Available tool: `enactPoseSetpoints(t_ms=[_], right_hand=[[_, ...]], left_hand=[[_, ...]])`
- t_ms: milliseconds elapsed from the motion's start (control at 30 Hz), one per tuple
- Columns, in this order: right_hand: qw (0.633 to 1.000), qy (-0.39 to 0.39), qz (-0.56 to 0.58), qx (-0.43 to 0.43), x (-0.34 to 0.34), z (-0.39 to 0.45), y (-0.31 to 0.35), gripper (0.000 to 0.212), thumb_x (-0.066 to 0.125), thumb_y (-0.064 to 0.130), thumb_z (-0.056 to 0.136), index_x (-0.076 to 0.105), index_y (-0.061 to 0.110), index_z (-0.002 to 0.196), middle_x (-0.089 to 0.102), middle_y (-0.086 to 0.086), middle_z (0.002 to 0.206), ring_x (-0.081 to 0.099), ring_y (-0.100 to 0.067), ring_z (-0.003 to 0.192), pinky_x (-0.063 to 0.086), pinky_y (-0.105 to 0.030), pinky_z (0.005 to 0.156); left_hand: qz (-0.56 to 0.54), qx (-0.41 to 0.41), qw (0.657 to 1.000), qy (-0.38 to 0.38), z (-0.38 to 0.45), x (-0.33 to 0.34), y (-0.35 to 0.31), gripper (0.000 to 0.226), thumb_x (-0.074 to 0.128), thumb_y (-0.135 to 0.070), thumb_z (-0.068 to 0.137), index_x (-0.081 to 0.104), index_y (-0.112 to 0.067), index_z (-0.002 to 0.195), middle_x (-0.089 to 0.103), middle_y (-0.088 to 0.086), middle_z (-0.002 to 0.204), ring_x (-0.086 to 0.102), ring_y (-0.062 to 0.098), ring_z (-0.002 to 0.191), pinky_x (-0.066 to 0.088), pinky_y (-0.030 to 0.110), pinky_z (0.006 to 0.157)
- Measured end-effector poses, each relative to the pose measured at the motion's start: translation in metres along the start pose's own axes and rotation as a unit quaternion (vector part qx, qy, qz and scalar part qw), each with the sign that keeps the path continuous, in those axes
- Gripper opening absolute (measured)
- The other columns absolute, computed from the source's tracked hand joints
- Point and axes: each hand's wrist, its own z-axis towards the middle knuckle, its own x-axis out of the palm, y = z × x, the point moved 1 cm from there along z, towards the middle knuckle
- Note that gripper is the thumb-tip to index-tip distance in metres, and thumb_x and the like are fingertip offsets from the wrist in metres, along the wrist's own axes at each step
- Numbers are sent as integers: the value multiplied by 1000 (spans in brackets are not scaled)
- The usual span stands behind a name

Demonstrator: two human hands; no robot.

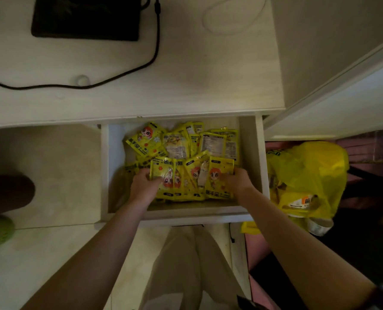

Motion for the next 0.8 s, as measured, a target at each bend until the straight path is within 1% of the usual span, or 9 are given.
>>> enactPoseSetpoints(t_ms=[133, 200, 300, 367, 467, 567, 633, 700, 800], right_hand=[[999, -12, -38, 4, -7, 3, -2, 20, 61, 15, 89, 64, 13, 109, 67, -10, 107, 64, -28, 99, 54, -44, 89], [998, -25, -56, 5, -11, 4, -3, 20, 61, 17, 88, 65, 13, 108, 68, -11, 105, 65, -29, 97, 55, -44, 88], [994, -30, -101, 0, -18, 3, -4, 18, 61, 22, 87, 64, 13, 102, 69, -14, 104, 66, -31, 95, 55, -46, 88], [990, -33, -139, -7, -21, -3, -2, 21, 57, 23, 90, 63, 9, 105, 69, -16, 103, 65, -30, 89, 55, -39, 80], [982, -51, -178, -26, -25, -17, 3, 26, 51, 22, 93, 62, 3, 108, 67, -18, 102, 58, -26, 80, 46, -30, 66], [979, -51, -189, -63, -28, -37, 8, 20, 49, 18, 93, 60, 6, 103, 67, -14, 97, 54, -22, 71, 39, -25, 54], [978, -50, -179, -89, -29, -55, 10, 19, 50, 18, 92, 62, 11, 105, 64, -10, 96, 55, -21, 74, 41, -27, 60], [981, -52, -152, -109, -30, -72, 9, 29, 51, 20, 93, 61, 7, 117, 61, -9, 96, 56, -23, 84, 43, -31, 72], [985, -36, -118, -123, -28, -93, -5, 30, 52, 20, 92, 62, 6, 116, 62, -5, 84, 56, -19, 77, 50, -34, 71]], left_hand=[[48, 14, 999, -13, -2, -6, -1, 18, 63, -17, 88, 67, -11, 104, 70, 12, 100, 63, 26, 84, 49, 35, 76], [67, 22, 997, -30, -4, -9, -2, 20, 64, -15, 88, 68, -8, 106, 71, 13, 101, 61, 23, 81, 44, 29, 68], [92, 29, 994, -48, -9, -15, -2, 31, 67, -15, 86, 65, -6, 116, 69, 11, 110, 64, 23, 90, 42, 25, 72], [91, 29, 994, -54, -11, -21, 0, 37, 70, -17, 85, 64, -6, 119, 68, 11, 114, 65, 25, 99, 44, 26, 78], [80, 29, 995, -58, -20, -29, 1, 40, 72, -20, 83, 62, -9, 121, 68, 8, 115, 64, 25, 102, 47, 33, 90], [53, 42, 996, -63, -36, -36, -2, 37, 71, -20, 83, 63, -13, 118, 68, 4, 111, 63, 23, 100, 49, 39, 95], [24, 58, 996, -59, -49, -41, -2, 33, 69, -19, 84, 63, -14, 116, 68, 3, 108, 63, 22, 98, 50, 41, 94], [-28, 69, 996, -43, -62, -47, -1, 29, 66, -14, 86, 62, -14, 116, 68, 7, 108, 65, 24, 95, 52, 42, 91], [-140, 62, 988, -15, -85, -52, 5, 24, 59, -8, 91, 60, -6, 115, 69, 13, 98, 68, 26, 82, 58, 35, 76]])
